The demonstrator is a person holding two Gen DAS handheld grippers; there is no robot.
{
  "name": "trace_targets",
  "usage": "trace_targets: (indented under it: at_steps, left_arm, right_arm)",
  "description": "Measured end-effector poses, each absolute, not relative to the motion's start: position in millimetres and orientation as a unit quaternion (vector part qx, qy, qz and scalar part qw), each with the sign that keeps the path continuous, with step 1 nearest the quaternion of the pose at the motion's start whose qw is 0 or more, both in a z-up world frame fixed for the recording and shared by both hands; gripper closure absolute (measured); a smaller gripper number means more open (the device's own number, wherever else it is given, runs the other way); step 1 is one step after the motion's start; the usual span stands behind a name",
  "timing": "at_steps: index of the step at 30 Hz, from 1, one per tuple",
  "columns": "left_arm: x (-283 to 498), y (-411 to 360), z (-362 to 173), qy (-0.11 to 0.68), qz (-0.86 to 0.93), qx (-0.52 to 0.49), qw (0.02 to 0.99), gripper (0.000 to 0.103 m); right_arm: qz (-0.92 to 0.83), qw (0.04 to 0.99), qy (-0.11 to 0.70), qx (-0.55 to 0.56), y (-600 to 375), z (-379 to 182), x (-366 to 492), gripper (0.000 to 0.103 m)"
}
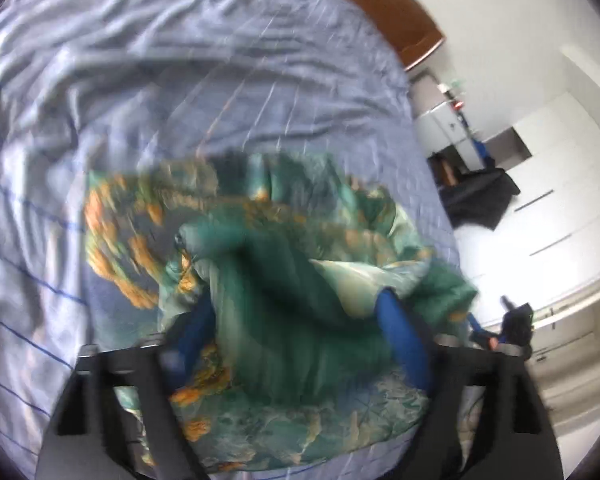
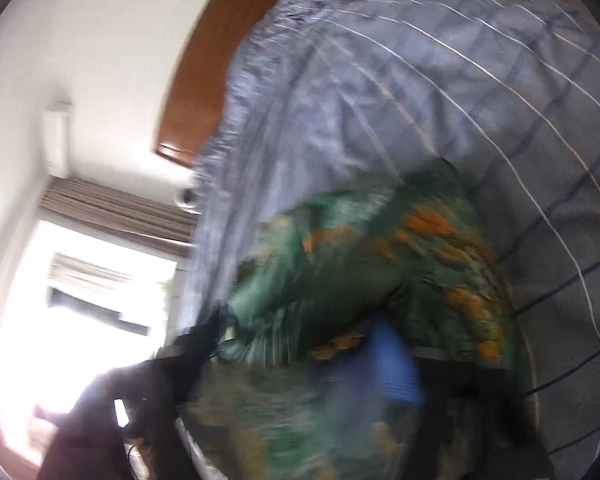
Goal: Fold large clothes
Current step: 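Lift the hem with both tools and fold it up toward the collar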
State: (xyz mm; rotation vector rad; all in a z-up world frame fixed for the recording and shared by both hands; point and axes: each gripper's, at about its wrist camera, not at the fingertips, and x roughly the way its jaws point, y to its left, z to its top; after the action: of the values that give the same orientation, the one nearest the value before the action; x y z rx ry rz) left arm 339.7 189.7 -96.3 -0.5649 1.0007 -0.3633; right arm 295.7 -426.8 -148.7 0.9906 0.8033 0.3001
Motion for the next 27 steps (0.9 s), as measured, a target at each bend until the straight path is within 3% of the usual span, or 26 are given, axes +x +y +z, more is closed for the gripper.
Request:
trace_targets:
  at_steps: [4, 11, 12, 13, 14, 15, 16, 18, 24, 27]
  left_arm:
    - [326.0, 197.1, -81.3, 0.462, -0.187, -0.210, 0.841, 0.008]
    - [357.7, 148.1, -122.4, 0.522, -0.155, -0.098, 0.833, 0.009]
    - [365.7, 141.7, -126.4, 0.524, -0.137, -0.093, 0.836, 0.022]
    - [371.0, 138.1, -129.7, 0.528, -0.128, -0.094, 0.834, 0.054]
    - [371.9, 138.5, -130.8, 0.532, -0.119, -0.092, 0.833, 0.079]
    - [374.3, 136.9, -131.7, 0.538, -0.104, -0.086, 0.832, 0.093]
    - [373.7, 136.8, -128.6, 0.536, -0.097, -0.083, 0.835, 0.095]
    - [369.1, 136.8, -113.4, 0.514, -0.081, -0.060, 0.852, 0.096]
    - [378.3, 135.3, -41.4, 0.393, -0.017, -0.027, 0.919, 0.096]
    - [396.2, 123.4, -45.2, 0.354, 0.018, -0.009, 0.935, 0.096]
  right_arm:
    - [0.148, 0.821, 0.357, 0.421, -434.9, -111.4, 294.8, 0.000]
    - [0.087, 0.869, 0.476, 0.106, -361.9, -123.0, 321.5, 0.000]
    - [0.076, 0.869, 0.482, 0.080, -350.4, -131.3, 328.0, 0.000]
    - [0.068, 0.869, 0.485, 0.066, -348.2, -134.8, 323.9, 0.003]
    - [0.053, 0.869, 0.488, 0.057, -342.2, -139.6, 326.3, 0.010]
    - [0.038, 0.868, 0.491, 0.055, -337.5, -143.1, 329.0, 0.049]
    - [0.019, 0.867, 0.495, 0.046, -335.1, -140.9, 327.6, 0.087]
    - [-0.010, 0.874, 0.485, 0.031, -333.4, -126.5, 320.1, 0.089]
    - [-0.043, 0.935, 0.350, -0.040, -323.1, -44.2, 315.5, 0.090]
    - [-0.067, 0.948, 0.307, -0.058, -320.3, -25.7, 332.1, 0.090]
